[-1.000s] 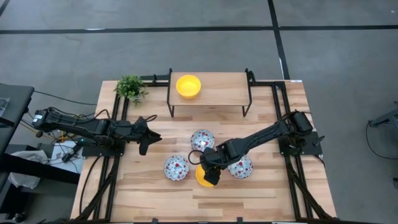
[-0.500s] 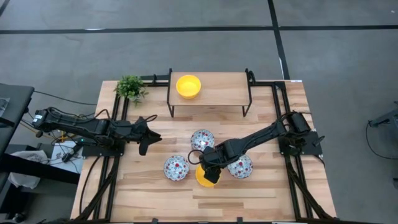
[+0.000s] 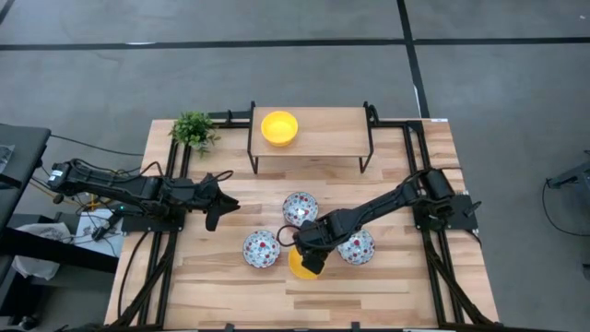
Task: Pick & Place Mini bowls
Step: Stack the yellow bowl on top of the yellow bowls on the shelf
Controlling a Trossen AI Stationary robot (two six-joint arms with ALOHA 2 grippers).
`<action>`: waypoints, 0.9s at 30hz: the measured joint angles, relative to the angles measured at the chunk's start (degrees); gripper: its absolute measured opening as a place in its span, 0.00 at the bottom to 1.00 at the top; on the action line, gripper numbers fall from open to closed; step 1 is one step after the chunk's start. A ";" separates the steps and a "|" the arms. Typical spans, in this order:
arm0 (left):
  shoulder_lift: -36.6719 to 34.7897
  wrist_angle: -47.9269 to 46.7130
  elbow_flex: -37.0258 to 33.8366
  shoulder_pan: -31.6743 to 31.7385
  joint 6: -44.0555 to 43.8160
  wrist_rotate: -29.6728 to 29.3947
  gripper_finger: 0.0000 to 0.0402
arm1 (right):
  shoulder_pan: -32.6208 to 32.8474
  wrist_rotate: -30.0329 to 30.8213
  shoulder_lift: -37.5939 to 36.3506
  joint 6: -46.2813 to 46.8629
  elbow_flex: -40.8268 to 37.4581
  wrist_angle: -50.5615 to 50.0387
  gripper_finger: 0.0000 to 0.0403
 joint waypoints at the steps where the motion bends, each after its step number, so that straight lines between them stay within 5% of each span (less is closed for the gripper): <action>1: 0.00 0.00 0.00 0.00 0.00 0.00 0.22 | 0.02 0.00 -0.12 0.01 0.00 0.15 0.19; 8: 0.00 0.07 0.00 0.00 0.00 -0.02 0.22 | 0.01 -0.25 -0.18 0.02 0.00 0.06 0.02; 17: 0.00 0.28 0.00 0.02 0.00 -0.04 0.22 | 0.02 -1.18 -0.20 0.10 1.38 -2.01 0.01; 27: 0.00 1.28 0.02 0.01 -0.42 -0.07 0.22 | -0.29 1.64 -0.20 -4.71 16.24 -17.15 0.00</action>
